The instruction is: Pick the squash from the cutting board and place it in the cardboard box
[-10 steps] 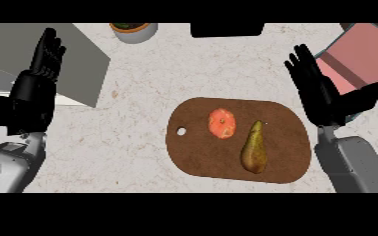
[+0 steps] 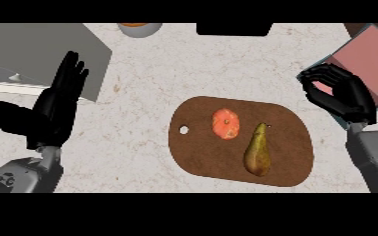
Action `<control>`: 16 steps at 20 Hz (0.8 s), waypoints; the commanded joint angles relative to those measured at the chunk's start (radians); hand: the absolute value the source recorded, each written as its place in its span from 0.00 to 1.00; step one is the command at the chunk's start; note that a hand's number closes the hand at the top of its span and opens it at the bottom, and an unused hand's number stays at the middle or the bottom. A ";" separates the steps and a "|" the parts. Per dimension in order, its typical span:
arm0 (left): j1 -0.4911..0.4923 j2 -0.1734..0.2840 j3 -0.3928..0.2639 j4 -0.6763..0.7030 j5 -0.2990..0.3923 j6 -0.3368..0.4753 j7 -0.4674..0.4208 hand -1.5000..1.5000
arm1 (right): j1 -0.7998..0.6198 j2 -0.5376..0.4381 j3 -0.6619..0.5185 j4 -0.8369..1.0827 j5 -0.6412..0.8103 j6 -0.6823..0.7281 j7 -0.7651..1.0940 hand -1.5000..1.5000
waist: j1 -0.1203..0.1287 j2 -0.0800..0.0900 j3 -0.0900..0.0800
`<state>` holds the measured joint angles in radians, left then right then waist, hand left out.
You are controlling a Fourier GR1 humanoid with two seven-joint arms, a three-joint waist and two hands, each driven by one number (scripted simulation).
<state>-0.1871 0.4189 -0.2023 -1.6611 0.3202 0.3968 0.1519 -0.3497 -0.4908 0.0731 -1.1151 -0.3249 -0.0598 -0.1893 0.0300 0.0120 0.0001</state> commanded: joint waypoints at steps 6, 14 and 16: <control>0.034 -0.063 0.036 0.076 0.054 -0.051 -0.040 0.50 | -0.093 -0.062 0.081 0.142 0.224 0.072 -0.284 0.00 | -0.018 -0.008 0.000; 0.068 -0.053 0.030 0.047 0.045 -0.075 -0.052 0.50 | -0.220 -0.260 0.278 0.021 0.341 0.406 0.011 0.00 | -0.016 -0.018 -0.004; 0.075 -0.035 0.058 0.002 0.065 -0.068 -0.008 0.50 | -0.216 -0.299 0.272 -0.040 0.314 0.483 0.076 0.00 | -0.026 -0.021 -0.002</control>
<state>-0.1383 0.3712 -0.1617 -1.6168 0.3735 0.3331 0.1278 -0.5364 -0.7193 0.3044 -1.0822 -0.0107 0.2751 -0.2286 0.0095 -0.0031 -0.0025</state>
